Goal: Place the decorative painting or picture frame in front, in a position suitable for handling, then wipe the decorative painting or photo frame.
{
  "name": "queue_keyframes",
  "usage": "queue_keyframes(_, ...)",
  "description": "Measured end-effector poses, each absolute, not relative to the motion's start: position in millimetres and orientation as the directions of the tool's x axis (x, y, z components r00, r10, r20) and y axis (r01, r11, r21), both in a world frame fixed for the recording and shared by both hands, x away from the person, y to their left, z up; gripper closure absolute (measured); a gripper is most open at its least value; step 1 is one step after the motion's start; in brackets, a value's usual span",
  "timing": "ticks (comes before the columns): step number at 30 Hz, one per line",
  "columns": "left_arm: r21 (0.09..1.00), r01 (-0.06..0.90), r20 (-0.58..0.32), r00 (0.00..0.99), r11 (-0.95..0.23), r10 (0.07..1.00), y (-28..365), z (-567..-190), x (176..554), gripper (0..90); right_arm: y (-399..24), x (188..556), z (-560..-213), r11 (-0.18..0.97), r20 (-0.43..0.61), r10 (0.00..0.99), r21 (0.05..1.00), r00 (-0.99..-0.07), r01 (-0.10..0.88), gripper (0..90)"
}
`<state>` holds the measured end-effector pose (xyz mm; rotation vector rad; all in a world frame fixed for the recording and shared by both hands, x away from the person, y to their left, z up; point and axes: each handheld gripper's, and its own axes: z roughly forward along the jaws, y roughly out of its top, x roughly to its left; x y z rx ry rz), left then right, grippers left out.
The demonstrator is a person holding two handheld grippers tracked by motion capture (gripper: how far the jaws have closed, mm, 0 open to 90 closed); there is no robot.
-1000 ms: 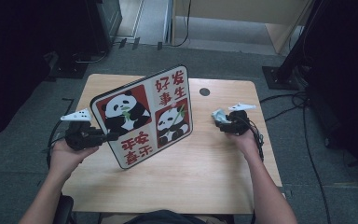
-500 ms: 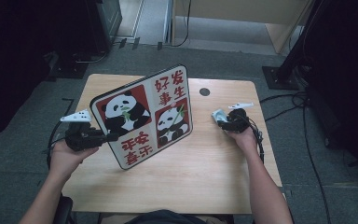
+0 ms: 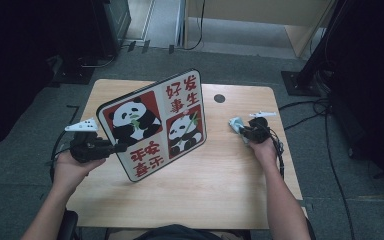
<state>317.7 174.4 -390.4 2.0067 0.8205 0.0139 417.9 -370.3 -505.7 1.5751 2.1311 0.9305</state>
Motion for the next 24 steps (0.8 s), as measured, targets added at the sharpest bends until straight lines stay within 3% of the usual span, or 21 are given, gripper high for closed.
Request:
queue_keyframes(6,0.769,0.539,-0.302,0.78,-0.343,0.548,175,-390,317,78.1,-373,419,-497,0.14,0.175,0.93,0.646,-0.324,0.75,80.7)
queue_keyframes(24,0.773,0.529,-0.308,0.795,-0.35,0.523,175,-391,317,78.7,-347,411,-466,0.194,0.183,0.892,0.67,-0.412,0.717,80.7)
